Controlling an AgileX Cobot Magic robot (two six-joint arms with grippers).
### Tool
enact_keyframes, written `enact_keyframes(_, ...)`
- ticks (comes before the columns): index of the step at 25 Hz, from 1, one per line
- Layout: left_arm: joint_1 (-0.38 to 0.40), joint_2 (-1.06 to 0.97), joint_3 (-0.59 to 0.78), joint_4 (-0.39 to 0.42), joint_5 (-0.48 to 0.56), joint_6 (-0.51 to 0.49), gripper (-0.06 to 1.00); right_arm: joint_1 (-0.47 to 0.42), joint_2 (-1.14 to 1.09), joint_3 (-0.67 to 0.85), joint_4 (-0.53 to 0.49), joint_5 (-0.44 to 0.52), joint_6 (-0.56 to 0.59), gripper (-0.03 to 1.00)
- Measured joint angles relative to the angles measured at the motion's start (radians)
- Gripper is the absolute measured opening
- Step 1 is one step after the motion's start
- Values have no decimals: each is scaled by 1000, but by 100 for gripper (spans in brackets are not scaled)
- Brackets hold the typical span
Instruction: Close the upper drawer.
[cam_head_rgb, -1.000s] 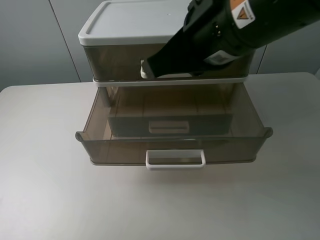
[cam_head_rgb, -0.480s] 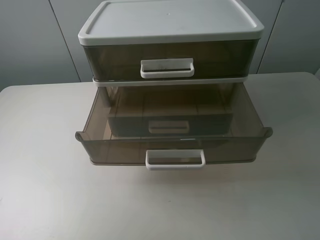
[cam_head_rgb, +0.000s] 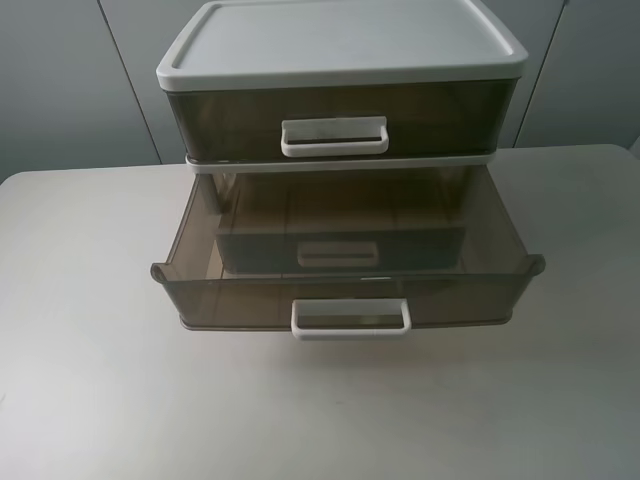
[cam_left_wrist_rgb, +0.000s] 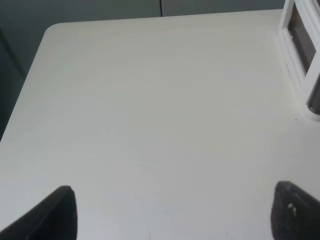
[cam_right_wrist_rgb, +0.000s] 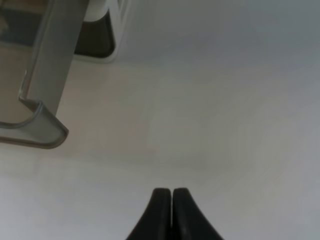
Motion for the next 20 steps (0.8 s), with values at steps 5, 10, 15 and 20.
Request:
enact_keyframes(5, 0, 0, 0, 0, 0, 0, 74, -55, -243, 88, 1, -11, 75, -1)
enact_keyframes(10, 0, 0, 0, 0, 0, 0, 74, -57, -474, 155, -25, -18, 156, -1)
enact_keyframes(15, 0, 0, 0, 2, 0, 2, 74, -57, -547, 194, -27, -35, 181, -1)
enact_keyframes(20, 0, 0, 0, 4, 0, 2, 74, -57, -549, 208, -18, -63, 181, -1)
